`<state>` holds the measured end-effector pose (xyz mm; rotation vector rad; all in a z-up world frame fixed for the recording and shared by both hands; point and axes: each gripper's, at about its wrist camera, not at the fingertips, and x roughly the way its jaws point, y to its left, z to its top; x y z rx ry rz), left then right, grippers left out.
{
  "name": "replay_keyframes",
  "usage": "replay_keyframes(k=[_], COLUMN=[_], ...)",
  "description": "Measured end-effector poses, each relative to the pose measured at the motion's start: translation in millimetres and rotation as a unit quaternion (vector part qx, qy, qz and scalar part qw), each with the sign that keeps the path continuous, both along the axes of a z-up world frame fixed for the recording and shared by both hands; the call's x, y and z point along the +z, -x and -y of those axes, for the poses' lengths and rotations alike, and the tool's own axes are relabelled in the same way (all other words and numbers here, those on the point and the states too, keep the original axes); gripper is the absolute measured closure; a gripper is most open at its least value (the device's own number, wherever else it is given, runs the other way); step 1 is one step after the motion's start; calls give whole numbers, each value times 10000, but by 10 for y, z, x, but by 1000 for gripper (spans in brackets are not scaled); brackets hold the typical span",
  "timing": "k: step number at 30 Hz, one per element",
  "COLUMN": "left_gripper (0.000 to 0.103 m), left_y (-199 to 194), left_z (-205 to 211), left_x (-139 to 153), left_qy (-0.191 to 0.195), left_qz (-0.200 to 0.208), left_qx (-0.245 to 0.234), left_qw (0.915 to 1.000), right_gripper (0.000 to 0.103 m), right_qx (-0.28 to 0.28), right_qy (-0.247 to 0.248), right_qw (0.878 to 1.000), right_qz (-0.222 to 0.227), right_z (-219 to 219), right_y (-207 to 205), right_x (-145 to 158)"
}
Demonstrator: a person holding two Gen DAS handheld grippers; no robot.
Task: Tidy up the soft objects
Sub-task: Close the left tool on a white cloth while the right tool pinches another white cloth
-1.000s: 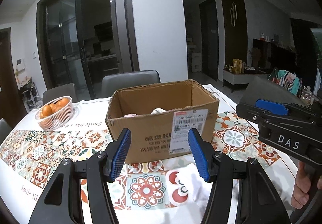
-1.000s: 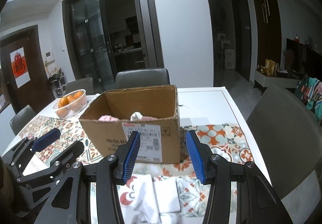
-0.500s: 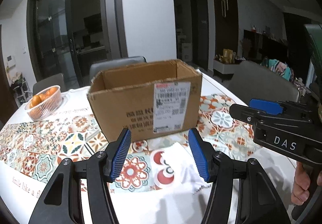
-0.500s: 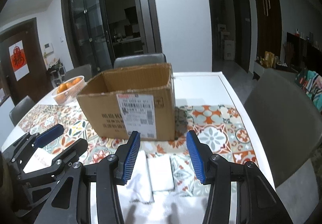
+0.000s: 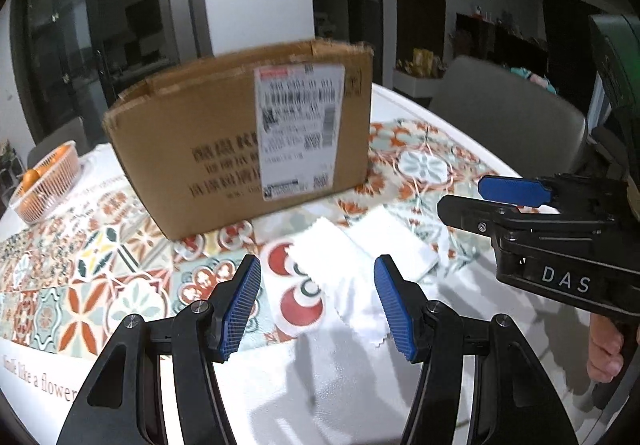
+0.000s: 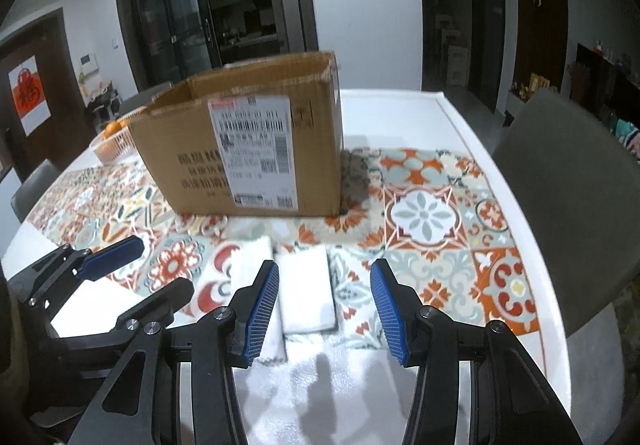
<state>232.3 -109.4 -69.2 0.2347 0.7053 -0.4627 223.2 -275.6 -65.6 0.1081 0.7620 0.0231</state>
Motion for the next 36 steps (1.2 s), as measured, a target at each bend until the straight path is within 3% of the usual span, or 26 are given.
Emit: replay_keyframes(k=[12,22,27,35,36], left_gripper=[45,46,61,74,79], left_y=[-221,-310,-375,-410,-408], left_z=[103,189,158,155,157], left_x=[-298,-411,-486,-558,-557], left_qy=[-169,-37,4,115,125], left_qz=[-385,-551,-765,-933,-932], left_qx=[-429,-574,-584,-594,-600], left_qw=[9982,9968,9954,9938,9938], right_gripper=[54,55,62,63,70], right_qx=[290,383,469,524,544], right_qy=[-94,-314,-330,-243,-219], right_qw=[9984,9964,9954,9947,9946], right_qz=[-480,-682,-774,-848,-851], right_z=[22,40,6,-49,-59], right_y=[-217,-345,-422,-463,-463], right_x=[-345,-514,-562,-613,-614])
